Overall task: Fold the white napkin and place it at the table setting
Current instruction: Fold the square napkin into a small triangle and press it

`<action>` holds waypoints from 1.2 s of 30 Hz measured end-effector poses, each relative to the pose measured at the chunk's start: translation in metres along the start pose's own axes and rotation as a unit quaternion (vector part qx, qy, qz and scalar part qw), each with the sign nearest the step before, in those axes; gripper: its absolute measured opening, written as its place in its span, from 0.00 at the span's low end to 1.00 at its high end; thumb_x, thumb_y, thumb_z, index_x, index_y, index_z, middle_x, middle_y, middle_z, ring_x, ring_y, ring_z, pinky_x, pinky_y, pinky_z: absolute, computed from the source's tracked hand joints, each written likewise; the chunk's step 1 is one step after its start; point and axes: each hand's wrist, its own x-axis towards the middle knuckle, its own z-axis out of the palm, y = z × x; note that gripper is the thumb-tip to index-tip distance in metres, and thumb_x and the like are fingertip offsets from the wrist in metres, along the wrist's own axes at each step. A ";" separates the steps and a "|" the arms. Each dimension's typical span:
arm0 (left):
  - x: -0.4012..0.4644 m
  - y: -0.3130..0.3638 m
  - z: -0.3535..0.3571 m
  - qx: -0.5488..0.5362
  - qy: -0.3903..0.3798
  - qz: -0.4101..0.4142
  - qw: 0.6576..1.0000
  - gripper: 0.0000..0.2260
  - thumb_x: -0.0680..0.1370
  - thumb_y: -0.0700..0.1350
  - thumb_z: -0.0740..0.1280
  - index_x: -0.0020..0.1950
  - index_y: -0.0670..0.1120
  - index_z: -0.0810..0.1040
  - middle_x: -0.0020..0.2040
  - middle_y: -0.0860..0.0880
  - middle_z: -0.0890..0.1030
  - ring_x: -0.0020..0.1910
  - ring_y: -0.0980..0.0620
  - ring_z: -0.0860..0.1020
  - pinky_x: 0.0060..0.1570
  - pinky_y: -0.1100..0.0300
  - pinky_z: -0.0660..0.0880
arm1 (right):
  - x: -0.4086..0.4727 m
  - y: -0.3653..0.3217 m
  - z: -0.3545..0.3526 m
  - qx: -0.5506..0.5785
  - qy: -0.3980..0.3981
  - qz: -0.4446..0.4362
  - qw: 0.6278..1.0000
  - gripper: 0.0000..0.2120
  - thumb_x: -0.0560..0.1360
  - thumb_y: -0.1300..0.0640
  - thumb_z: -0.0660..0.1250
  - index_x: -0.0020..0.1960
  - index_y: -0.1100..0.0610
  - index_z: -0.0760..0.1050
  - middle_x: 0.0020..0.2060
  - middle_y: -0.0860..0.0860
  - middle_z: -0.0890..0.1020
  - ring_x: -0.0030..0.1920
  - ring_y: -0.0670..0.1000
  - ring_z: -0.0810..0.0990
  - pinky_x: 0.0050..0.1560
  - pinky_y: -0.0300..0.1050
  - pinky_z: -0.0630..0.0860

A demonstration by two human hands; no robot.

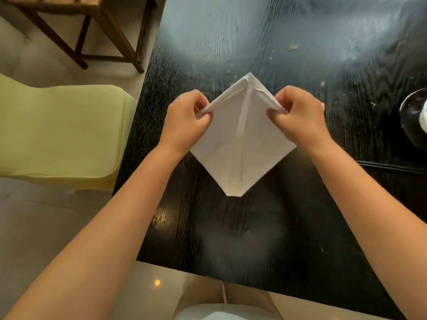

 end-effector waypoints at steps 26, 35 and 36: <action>-0.105 -0.029 0.094 0.212 -0.153 0.109 0.959 0.29 0.77 0.62 0.50 0.76 0.56 0.46 0.77 0.48 0.42 0.76 0.48 0.39 0.69 0.40 0.36 | -0.100 0.087 0.048 -0.274 -0.154 -0.124 0.941 0.31 0.77 0.41 0.52 0.76 0.45 0.45 0.76 0.53 0.43 0.75 0.53 0.37 0.72 0.61 0.40; -0.104 -0.049 0.119 0.275 -0.164 0.111 0.941 0.33 0.73 0.68 0.49 0.75 0.61 0.44 0.78 0.50 0.43 0.76 0.44 0.42 0.66 0.32 0.37 | -0.102 0.105 0.066 -0.302 -0.164 -0.120 0.932 0.30 0.76 0.37 0.46 0.75 0.44 0.45 0.76 0.52 0.46 0.75 0.53 0.40 0.72 0.60 0.39; -0.106 -0.050 0.118 0.274 -0.166 0.119 0.940 0.33 0.73 0.68 0.50 0.75 0.60 0.45 0.78 0.49 0.45 0.76 0.43 0.43 0.66 0.31 0.38 | -0.106 0.105 0.066 -0.302 -0.160 -0.117 0.932 0.30 0.76 0.38 0.46 0.75 0.45 0.44 0.76 0.52 0.45 0.75 0.54 0.40 0.72 0.60 0.38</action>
